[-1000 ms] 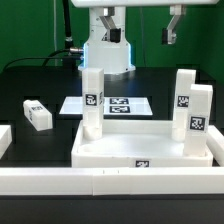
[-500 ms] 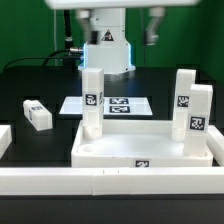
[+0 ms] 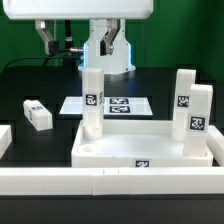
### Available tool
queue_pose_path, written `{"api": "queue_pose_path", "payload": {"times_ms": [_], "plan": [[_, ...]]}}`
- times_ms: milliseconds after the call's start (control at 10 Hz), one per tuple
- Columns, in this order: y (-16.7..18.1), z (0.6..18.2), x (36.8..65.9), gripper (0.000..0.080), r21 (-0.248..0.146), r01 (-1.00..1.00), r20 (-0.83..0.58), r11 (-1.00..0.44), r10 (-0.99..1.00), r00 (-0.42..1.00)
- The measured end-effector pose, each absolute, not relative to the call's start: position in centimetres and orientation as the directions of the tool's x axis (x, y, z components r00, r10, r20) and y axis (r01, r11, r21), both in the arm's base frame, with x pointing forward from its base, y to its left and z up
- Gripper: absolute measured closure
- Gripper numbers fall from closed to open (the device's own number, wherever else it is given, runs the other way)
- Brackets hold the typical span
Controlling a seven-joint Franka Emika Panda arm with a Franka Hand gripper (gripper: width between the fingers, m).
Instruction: Assemble desk
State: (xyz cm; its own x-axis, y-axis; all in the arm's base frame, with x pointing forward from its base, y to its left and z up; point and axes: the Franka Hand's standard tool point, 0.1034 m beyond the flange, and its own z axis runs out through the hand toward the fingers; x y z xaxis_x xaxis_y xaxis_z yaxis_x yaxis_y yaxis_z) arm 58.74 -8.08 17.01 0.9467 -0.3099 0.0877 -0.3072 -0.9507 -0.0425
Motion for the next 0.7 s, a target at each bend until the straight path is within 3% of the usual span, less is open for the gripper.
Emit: {"api": "queue_pose_path", "payload": {"times_ms": [200, 300, 500, 700], "plan": [[-11.2, 16.0, 57.5, 0.0151, -0.040, -0.148, 0.098, -0.988, -0.151, 0.984], [-14.1, 14.8, 55.9, 0.0151, -0.021, -0.127, 0.116, -0.992, -0.128, 0.985], [-17.3, 12.8, 53.7, 0.0151, -0.021, -0.076, 0.090, -0.997, -0.078, 0.993], [-17.5, 11.9, 53.0, 0.0151, -0.030, -0.093, 0.051, -0.995, -0.094, 0.994]]}}
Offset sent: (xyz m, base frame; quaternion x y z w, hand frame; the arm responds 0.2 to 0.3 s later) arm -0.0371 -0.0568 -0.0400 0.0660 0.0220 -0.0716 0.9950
